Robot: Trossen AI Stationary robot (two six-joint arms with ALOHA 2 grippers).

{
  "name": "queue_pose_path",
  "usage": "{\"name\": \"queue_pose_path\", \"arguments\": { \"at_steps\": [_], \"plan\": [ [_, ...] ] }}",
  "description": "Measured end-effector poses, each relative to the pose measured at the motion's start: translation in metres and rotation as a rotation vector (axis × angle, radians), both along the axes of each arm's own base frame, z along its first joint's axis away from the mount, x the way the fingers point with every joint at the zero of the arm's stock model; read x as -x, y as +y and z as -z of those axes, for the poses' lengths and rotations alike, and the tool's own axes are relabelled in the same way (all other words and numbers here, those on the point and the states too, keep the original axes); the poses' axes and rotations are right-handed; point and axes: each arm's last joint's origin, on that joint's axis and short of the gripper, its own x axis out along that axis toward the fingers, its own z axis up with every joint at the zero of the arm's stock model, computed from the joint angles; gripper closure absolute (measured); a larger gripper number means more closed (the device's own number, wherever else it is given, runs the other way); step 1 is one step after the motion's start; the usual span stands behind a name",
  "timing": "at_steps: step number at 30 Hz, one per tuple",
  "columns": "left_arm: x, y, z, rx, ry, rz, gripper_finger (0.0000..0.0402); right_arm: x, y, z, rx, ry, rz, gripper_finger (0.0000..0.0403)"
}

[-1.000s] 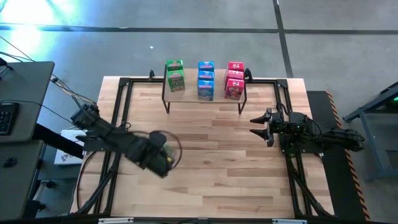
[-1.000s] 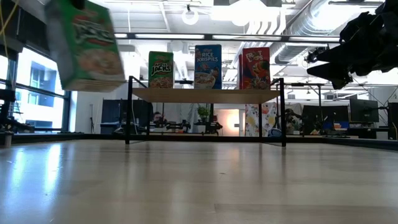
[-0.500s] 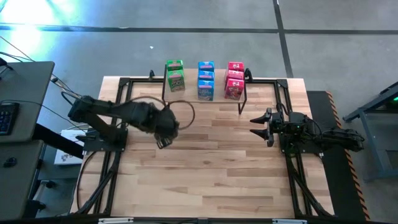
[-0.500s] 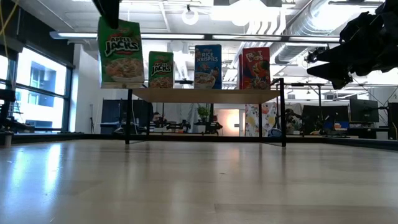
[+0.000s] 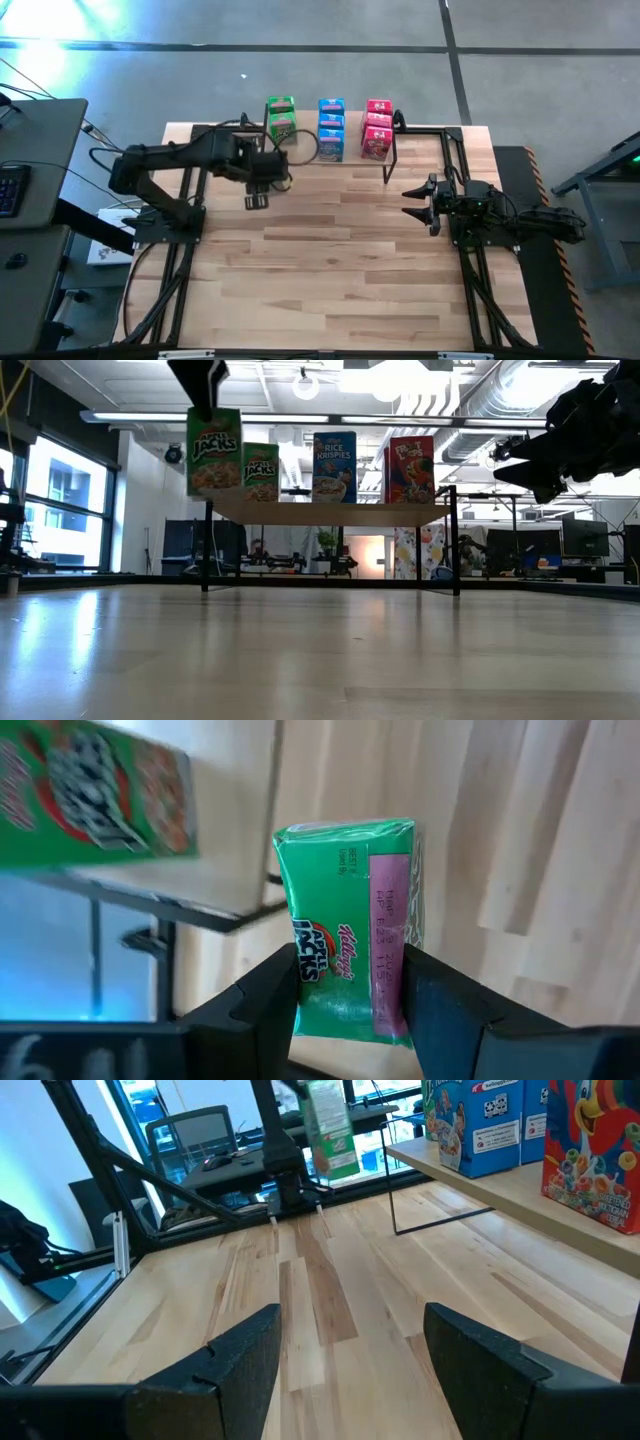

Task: Stack cereal on shelf
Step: Put the green cereal box on the shelf

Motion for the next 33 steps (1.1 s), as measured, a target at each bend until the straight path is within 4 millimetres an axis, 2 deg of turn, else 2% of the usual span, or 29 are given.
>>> {"name": "queue_pose_path", "arguments": {
  "at_steps": [8,17,33],
  "plan": [
    [0.000,0.021,-0.016,-0.047,-0.016,0.100,0.0247,0.000,0.000,0.000,0.000,0.000,0.000,0.0164],
    [-0.003,0.032,-0.032,-0.109,-0.059,0.219,0.0247,0.000,0.000,0.000,0.000,-0.001,0.000,0.0164],
    [-0.004,0.053,-0.036,-0.150,-0.081,0.220,0.0247,0.000,0.000,0.000,0.000,0.000,0.000,0.0164]
  ]
}}
